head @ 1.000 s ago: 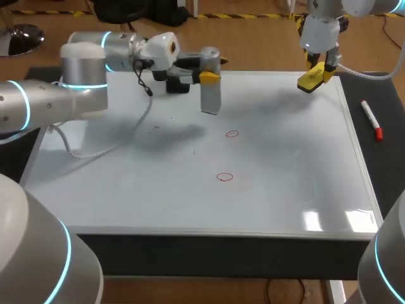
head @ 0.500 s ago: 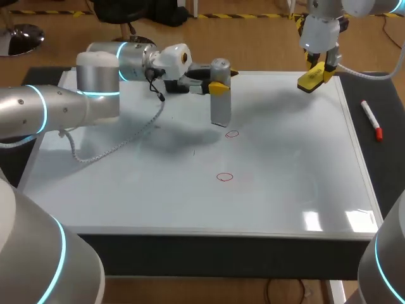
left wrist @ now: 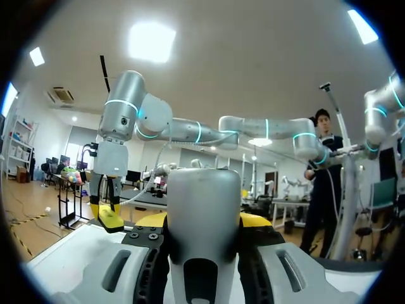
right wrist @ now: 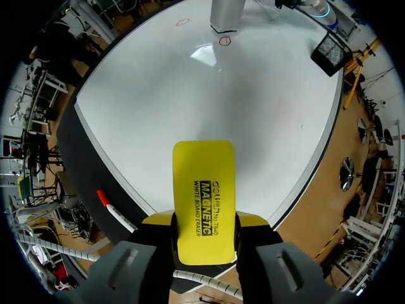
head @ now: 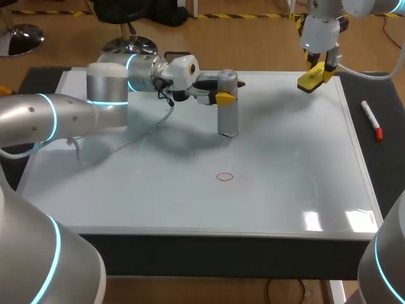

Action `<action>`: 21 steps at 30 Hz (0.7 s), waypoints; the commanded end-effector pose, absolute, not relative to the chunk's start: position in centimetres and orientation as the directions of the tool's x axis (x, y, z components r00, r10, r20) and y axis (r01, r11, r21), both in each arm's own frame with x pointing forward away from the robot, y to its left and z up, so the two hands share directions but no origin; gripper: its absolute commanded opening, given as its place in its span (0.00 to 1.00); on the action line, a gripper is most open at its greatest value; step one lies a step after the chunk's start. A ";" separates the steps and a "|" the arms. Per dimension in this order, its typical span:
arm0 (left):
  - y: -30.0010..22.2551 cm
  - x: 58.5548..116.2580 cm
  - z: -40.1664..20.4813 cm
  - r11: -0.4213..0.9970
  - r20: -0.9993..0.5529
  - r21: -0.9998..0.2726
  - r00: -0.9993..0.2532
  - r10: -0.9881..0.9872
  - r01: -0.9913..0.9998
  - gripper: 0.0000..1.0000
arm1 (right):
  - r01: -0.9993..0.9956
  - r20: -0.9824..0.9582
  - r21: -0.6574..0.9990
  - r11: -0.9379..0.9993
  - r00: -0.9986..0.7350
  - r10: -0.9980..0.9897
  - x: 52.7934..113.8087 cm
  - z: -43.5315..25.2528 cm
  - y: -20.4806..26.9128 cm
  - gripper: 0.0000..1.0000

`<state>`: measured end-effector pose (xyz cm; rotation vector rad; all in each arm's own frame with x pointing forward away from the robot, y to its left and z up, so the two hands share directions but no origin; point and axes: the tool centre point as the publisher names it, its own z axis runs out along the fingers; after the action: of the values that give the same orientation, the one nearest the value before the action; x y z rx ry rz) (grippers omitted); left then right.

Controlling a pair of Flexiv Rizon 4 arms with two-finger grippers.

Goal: Pick up the inspection probe, press it on each red-marked spot on the whiteboard one by one, put down the probe, pick up the eraser, and wipe off all the red marks.

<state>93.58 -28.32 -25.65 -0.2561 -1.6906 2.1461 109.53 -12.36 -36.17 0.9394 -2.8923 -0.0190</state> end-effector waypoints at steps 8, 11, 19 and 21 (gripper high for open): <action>-29.3 93.8 -26.5 -0.186 0.100 -0.962 -0.896 0.433 -0.198 0.00 | -0.587 0.093 0.040 0.809 -0.804 -0.588 109.5 -36.0 -12.4 0.00; -29.5 93.8 -26.7 -0.184 0.100 -0.963 -0.896 0.433 -0.196 0.00 | -0.587 0.093 0.040 0.809 -0.804 -0.588 109.5 -36.0 -12.4 0.00; -29.7 94.0 -27.2 -0.173 0.095 -0.967 -0.897 0.432 -0.186 0.00 | -0.587 0.093 0.040 0.809 -0.804 -0.588 109.5 -36.0 -12.4 0.00; -29.7 94.0 -27.3 -0.169 0.095 -0.968 -0.897 0.433 -0.184 0.00 | -0.587 0.093 0.040 0.809 -0.804 -0.588 109.5 -36.0 -12.4 0.00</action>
<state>93.77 -29.61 -27.15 -0.2764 -1.7112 2.1171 109.53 -12.36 -36.17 0.9394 -2.8923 -0.0189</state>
